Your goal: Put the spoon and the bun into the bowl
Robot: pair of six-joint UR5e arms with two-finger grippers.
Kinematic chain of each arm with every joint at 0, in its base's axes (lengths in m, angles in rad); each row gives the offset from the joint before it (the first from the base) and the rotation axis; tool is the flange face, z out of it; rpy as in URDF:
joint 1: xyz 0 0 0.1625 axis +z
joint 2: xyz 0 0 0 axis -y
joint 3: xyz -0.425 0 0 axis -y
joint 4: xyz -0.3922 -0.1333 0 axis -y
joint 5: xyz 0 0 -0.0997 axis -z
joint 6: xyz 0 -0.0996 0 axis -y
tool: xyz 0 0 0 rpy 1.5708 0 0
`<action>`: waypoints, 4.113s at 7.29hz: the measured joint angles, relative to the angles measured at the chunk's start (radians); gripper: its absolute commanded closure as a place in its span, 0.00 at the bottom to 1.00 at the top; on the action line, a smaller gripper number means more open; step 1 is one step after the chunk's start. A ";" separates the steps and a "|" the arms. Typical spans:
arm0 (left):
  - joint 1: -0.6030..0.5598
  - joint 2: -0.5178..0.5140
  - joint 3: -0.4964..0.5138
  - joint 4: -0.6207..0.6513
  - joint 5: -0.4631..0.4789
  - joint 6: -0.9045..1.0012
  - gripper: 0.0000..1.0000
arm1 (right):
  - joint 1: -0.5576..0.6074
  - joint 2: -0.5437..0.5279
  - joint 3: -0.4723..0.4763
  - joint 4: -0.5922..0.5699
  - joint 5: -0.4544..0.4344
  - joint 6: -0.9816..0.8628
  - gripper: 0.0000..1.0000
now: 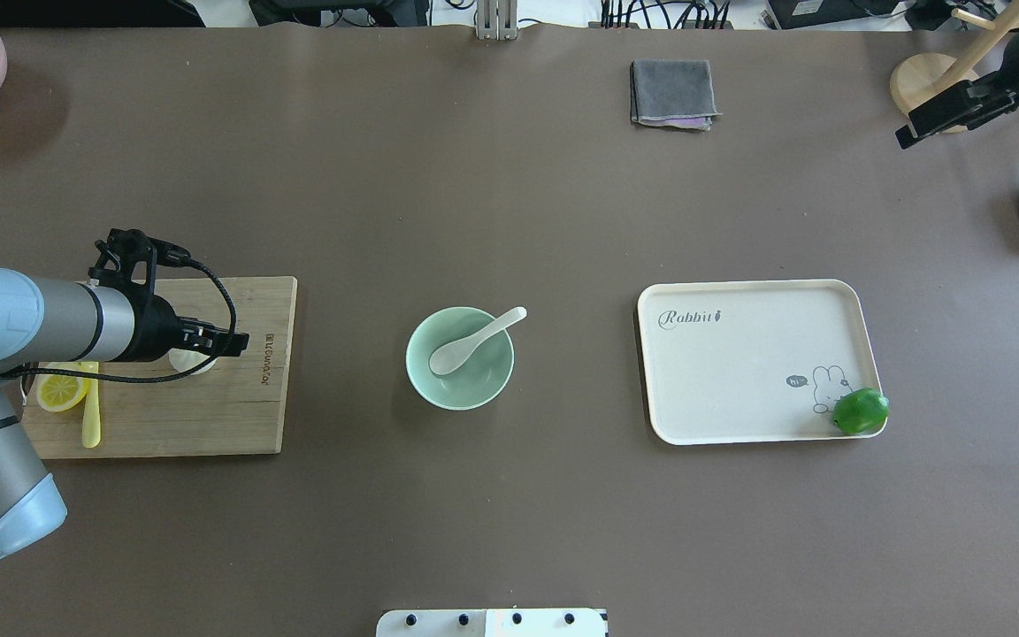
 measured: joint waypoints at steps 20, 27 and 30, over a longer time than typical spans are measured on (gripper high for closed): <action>-0.055 0.007 -0.042 0.057 -0.118 0.148 1.00 | 0.004 -0.034 -0.006 0.000 -0.007 0.010 0.00; 0.156 -0.388 0.036 0.066 0.094 -0.264 0.03 | 0.073 -0.197 0.020 0.004 -0.014 0.009 0.00; 0.168 -0.415 0.079 0.063 0.114 -0.259 0.01 | 0.075 -0.200 0.024 0.004 -0.026 0.008 0.00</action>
